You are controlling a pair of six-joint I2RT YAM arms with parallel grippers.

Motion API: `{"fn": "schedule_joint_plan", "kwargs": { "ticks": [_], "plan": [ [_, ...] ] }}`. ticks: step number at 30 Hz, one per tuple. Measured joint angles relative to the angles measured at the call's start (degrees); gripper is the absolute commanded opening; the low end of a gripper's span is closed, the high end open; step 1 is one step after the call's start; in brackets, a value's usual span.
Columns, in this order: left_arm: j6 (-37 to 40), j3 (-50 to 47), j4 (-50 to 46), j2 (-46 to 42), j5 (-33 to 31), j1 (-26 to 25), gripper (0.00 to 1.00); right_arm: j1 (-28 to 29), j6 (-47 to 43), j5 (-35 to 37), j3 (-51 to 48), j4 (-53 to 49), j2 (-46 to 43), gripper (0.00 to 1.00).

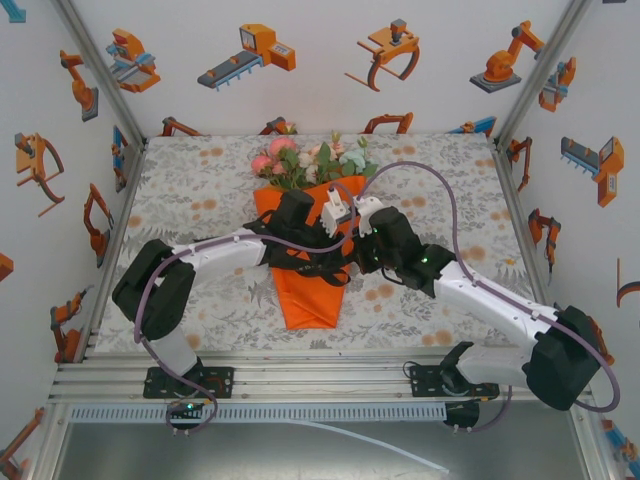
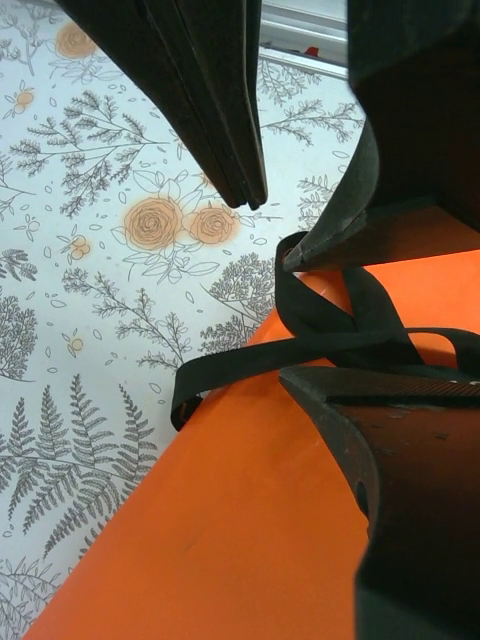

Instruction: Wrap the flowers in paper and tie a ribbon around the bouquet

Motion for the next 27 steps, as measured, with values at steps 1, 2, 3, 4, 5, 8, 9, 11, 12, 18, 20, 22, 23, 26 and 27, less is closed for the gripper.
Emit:
{"fn": "schedule_joint_plan", "kwargs": {
  "ticks": [1, 2, 3, 4, 5, 8, 9, 11, 12, 18, 20, 22, 23, 26, 27],
  "plan": [
    [0.26, 0.00, 0.02, 0.00, 0.13, 0.11, 0.44, 0.00, -0.02, 0.02, 0.00, 0.02, 0.00, 0.00],
    [0.42, 0.00, 0.02, 0.00, 0.26, 0.26, 0.44, 0.02, -0.13, 0.02, 0.00, 0.02, 0.02, 0.00],
    [0.57, 0.00, 0.00, 0.00, 0.28, 0.35, 0.45, 0.00, -0.20, 0.02, 0.00, 0.00, 0.07, 0.00],
    [0.57, 0.00, 0.00, 0.00, 0.24, 0.44, 0.45, 0.00, -0.20, 0.02, 0.00, 0.02, 0.17, 0.00],
    [0.55, 0.00, 0.00, 0.00, 0.17, 0.55, 0.46, 0.00, -0.17, 0.02, 0.00, 0.02, 0.37, 0.02],
    [-0.94, -0.33, 0.44, -0.02, 0.04, 1.16, 0.48, 0.00, 1.09, -0.26, -0.02, 0.44, 1.77, 0.16],
    [-1.88, -0.90, 1.07, -0.17, 0.20, 1.57, 0.48, 0.00, 1.60, -0.63, -0.02, 0.79, 2.51, 0.20],
    [-3.34, -1.86, 0.94, -0.39, 0.63, 2.43, 0.49, 0.00, 2.62, -1.31, -0.02, 1.33, 4.42, 0.23],
    [-3.87, -1.77, -0.07, -0.33, 0.70, 2.75, 0.49, -0.04, 3.15, -1.62, -0.02, 1.49, 5.57, 0.24],
    [-4.76, 1.79, -7.63, 1.86, 0.59, 3.26, 0.45, -2.08, 7.19, -5.77, -0.02, 1.46, 12.85, 0.32],
    [-4.87, 2.71, -9.09, 3.41, 0.50, 3.32, 0.35, -2.27, 7.89, -7.08, -0.02, 1.66, 14.34, 0.35],
    [-5.16, 3.26, -10.25, 4.83, 0.17, 3.30, 0.21, -2.27, 8.24, -7.80, -0.02, 1.97, 15.54, 0.36],
    [-5.18, 3.50, -10.88, 5.44, -0.02, 3.30, 0.14, -2.27, 8.41, -7.91, -0.02, 1.99, 16.11, 0.36],
    [-5.53, 3.85, -12.02, 6.40, -0.81, 3.32, 0.00, -2.32, 8.22, -7.67, 0.24, 2.01, 18.08, 0.34],
    [-5.70, 3.87, -12.35, 6.56, -1.22, 3.39, 0.00, -2.34, 8.02, -7.61, 0.37, 2.12, 18.75, 0.34]
  ]
}}
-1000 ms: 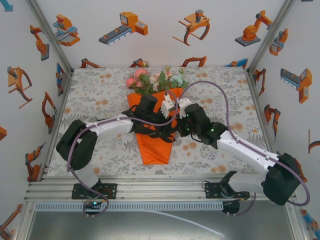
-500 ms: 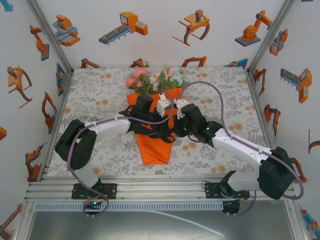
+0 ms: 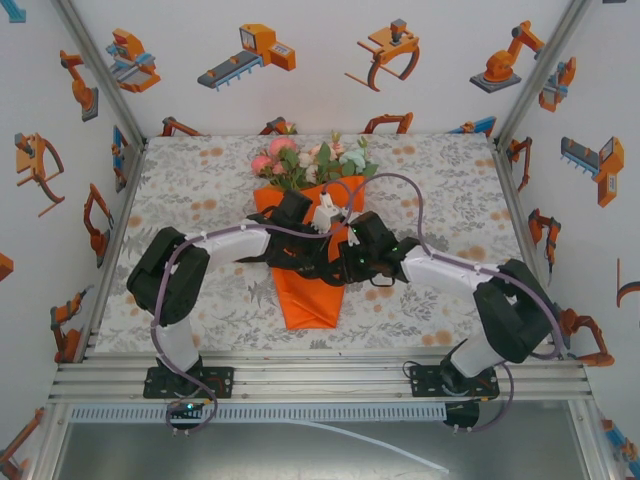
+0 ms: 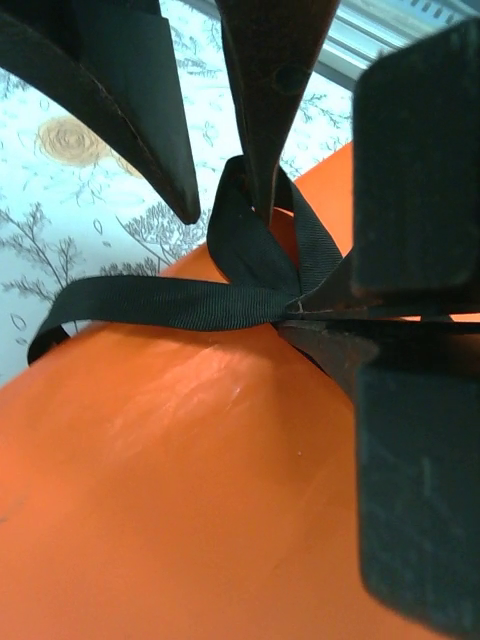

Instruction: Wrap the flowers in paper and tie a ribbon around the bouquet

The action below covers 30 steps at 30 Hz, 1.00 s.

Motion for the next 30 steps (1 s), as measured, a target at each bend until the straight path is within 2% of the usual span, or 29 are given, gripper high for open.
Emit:
{"fn": "schedule_joint_plan", "kwargs": {
  "ticks": [6, 11, 14, 24, 29, 30],
  "plan": [
    [-2.12, 0.00, 0.17, 0.11, -0.28, 0.44, 0.00, -0.09, -0.55, 0.11, 0.68, 1.86, 1.68, 0.31],
    [-8.13, -0.46, 4.28, -0.50, -1.53, 0.81, 0.00, -0.22, -1.84, 0.37, 0.76, 3.63, 1.77, 0.06],
    [-11.82, -0.63, 5.55, -1.49, -4.33, 1.70, 0.00, -0.02, -2.71, 1.73, 0.68, 3.74, 0.15, 0.00],
    [-15.72, -1.29, 4.09, -4.02, -15.37, 4.35, 0.00, -0.04, -4.20, 9.33, -5.22, 6.12, -16.02, 0.01],
    [-16.02, -2.05, 2.95, -4.13, -17.70, 4.94, 0.00, -0.04, -3.85, 12.92, -9.55, 8.52, -20.20, 0.20],
    [-16.02, -2.08, 2.82, -4.13, -17.97, 5.07, 0.00, -0.02, -3.74, 13.68, -10.32, 9.22, -21.16, 0.21]
  ]
}}
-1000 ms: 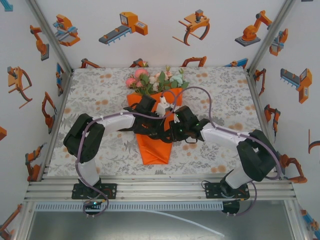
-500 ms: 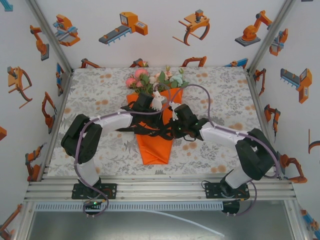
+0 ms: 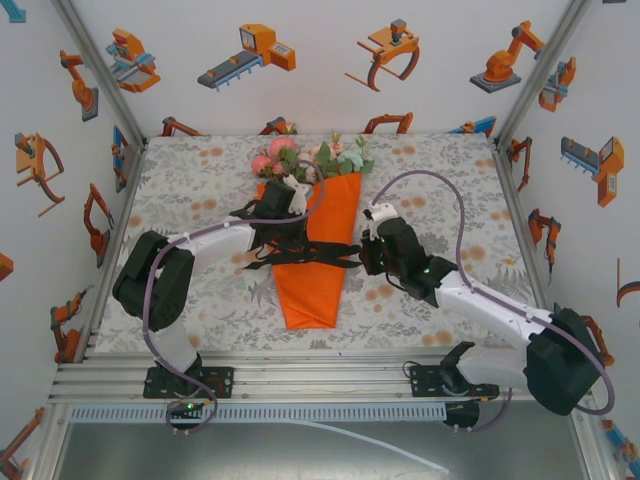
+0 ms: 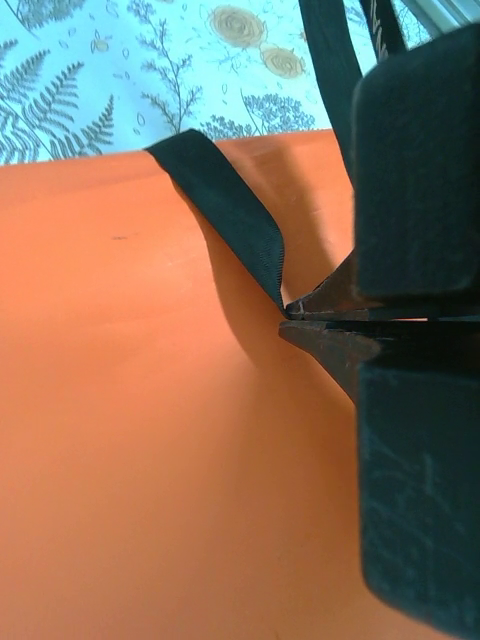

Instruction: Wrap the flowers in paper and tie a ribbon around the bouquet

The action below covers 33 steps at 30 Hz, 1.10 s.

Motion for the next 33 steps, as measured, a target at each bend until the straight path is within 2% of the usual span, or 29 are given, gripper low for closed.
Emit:
{"fn": "schedule_joint_plan", "kwargs": {
  "ticks": [9, 10, 12, 13, 14, 17, 20, 21, 23, 25, 33],
  "plan": [
    [-0.13, -0.26, -0.31, -0.11, -1.42, 0.35, 0.00, -0.02, -0.02, 9.27, -2.71, 5.75, -4.37, 0.21],
    [-0.13, -0.26, -0.33, -0.11, -1.44, 0.46, 0.00, -0.02, -0.04, 10.56, -3.10, 5.86, -4.48, 0.26],
    [-0.13, -0.26, -0.33, -0.11, -1.42, 0.55, 0.01, -0.02, -0.55, 11.98, -4.17, 6.38, -4.90, 0.43],
    [-0.13, -0.28, -0.33, -0.11, -1.42, 0.57, 0.01, -0.09, -1.51, 11.13, -4.72, 6.78, -5.05, 0.51],
    [-0.13, -0.31, -0.31, -0.13, -1.40, 0.61, 0.01, -0.15, -2.71, 8.98, -4.94, 7.04, -5.07, 0.54],
    [-0.13, -0.35, -0.33, -0.15, -1.38, 0.66, 0.02, -0.28, -8.28, -1.73, -1.57, 2.23, -1.64, 0.54],
    [-0.13, -0.35, -0.33, -0.15, -1.38, 0.66, 0.02, -0.28, -12.39, -8.46, 3.58, -1.51, 3.85, 0.51],
    [-0.15, -0.35, -0.31, -0.15, -1.44, 0.68, 0.02, -0.31, -14.10, -10.01, 7.72, -7.98, 6.75, 0.50],
    [-0.15, -0.37, -0.33, -0.20, -1.42, 0.72, 0.02, -0.33, -16.98, -12.35, 16.20, -11.45, 14.56, 0.48],
    [-0.15, -0.46, -0.31, -0.20, -1.42, 0.87, 0.02, -0.33, -19.58, -14.14, 20.61, -11.76, 19.87, 0.47],
    [-1.51, -0.59, -0.31, -0.20, -1.27, 1.84, 0.02, -0.44, -25.20, -19.02, 25.66, -15.61, 30.42, 0.46]
  ]
}}
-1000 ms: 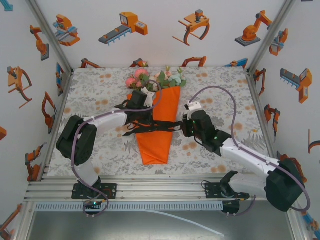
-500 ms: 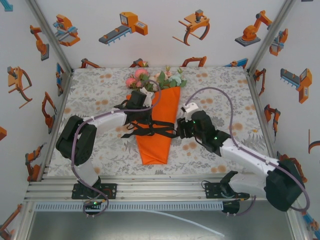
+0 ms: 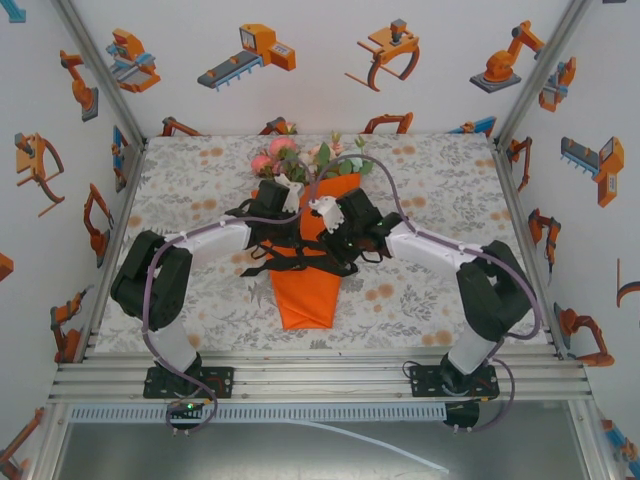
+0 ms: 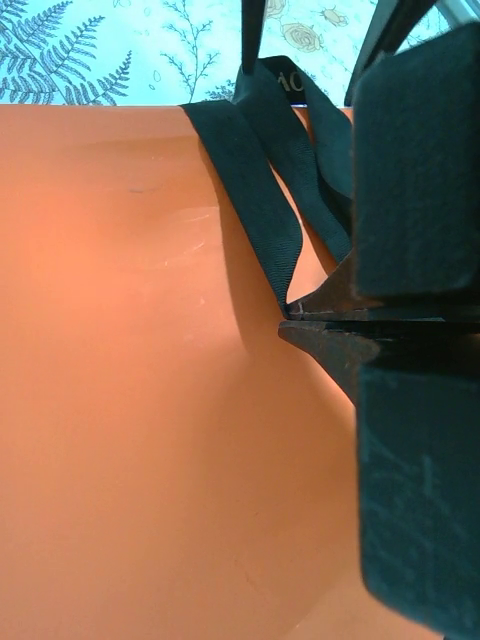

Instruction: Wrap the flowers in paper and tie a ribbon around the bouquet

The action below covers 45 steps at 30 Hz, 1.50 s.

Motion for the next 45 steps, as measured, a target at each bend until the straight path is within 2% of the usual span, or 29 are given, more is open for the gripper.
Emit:
{"fn": "schedule_joint_plan", "kwargs": {
  "ticks": [7, 18, 26, 34, 40, 45],
  "plan": [
    [-0.57, 0.00, 0.02, 0.00, 0.07, 0.15, 0.02, 0.00, -1.49, -2.49, 2.05, 0.37, 4.13, 0.44],
    [-0.68, 0.00, 0.04, 0.00, 0.48, 0.17, 0.02, -0.02, -1.64, -2.75, 3.37, 2.38, 5.49, 0.49],
    [-1.03, 0.00, 0.04, 0.00, 0.94, 0.20, 0.02, 0.07, -0.55, -4.59, 4.04, 5.27, 9.31, 0.35],
    [-1.03, 0.00, 0.04, 0.00, 0.92, 0.20, 0.02, 0.11, -0.52, -4.04, 4.07, 5.38, 9.40, 0.11],
    [-1.01, 0.00, 0.04, 0.00, 0.92, 0.20, 0.02, 0.22, 0.39, -2.82, 4.07, 4.74, 7.37, 0.07],
    [-0.90, 0.00, 0.04, 0.00, 0.90, 0.17, 0.02, -0.17, 2.62, -0.90, 3.28, 4.68, 0.61, 0.05]
  ]
}}
